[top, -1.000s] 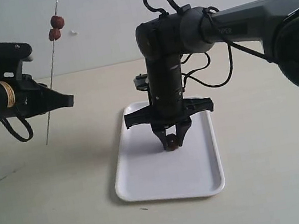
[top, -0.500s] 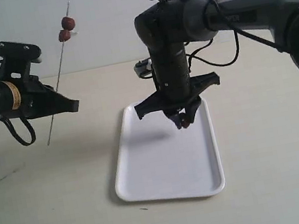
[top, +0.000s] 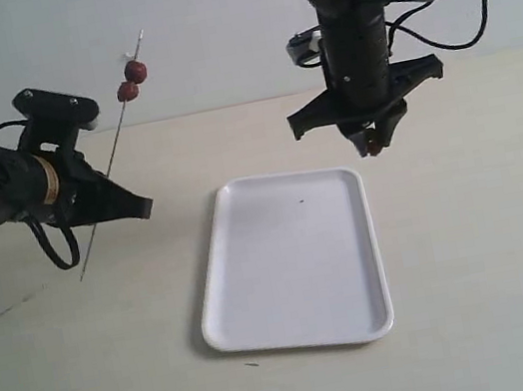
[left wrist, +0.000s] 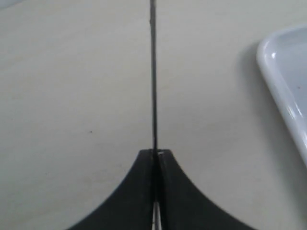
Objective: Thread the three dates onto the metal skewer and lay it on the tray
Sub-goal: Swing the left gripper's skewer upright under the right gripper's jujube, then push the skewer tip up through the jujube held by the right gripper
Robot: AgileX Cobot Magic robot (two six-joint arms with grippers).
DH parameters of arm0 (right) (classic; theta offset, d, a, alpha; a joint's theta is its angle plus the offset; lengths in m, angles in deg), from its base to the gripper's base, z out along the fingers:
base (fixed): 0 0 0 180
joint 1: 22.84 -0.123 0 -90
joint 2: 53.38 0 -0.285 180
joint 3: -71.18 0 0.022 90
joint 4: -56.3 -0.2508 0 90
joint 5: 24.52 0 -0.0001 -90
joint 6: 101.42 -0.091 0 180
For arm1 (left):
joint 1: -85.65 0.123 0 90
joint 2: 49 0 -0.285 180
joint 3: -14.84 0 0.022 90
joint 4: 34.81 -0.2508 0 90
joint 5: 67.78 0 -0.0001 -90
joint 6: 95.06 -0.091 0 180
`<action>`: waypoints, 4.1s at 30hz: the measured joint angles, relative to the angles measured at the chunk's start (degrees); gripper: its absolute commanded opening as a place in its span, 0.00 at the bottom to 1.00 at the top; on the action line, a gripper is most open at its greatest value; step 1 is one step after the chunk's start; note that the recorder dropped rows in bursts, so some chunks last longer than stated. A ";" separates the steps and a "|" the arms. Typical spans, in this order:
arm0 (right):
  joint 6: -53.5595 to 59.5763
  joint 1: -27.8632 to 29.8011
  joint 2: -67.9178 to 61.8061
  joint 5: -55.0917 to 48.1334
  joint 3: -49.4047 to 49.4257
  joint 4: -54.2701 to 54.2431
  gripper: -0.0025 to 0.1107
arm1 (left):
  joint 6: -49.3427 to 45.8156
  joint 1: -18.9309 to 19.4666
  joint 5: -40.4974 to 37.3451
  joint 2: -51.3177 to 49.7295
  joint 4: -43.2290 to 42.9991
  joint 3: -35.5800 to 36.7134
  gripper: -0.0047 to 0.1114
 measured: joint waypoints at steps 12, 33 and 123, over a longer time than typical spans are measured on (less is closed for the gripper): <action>2.01 5.64 0.00 12.96 0.00 0.09 0.27 | -7.95 -11.83 -4.66 0.00 9.76 0.00 0.04; 3.26 5.64 0.00 26.67 0.00 -0.02 0.27 | -36.74 -20.29 -17.52 0.00 46.69 -5.91 0.04; 3.98 5.64 0.00 29.25 0.00 -4.46 0.27 | -54.52 -15.84 -19.64 -18.14 79.74 -25.45 0.04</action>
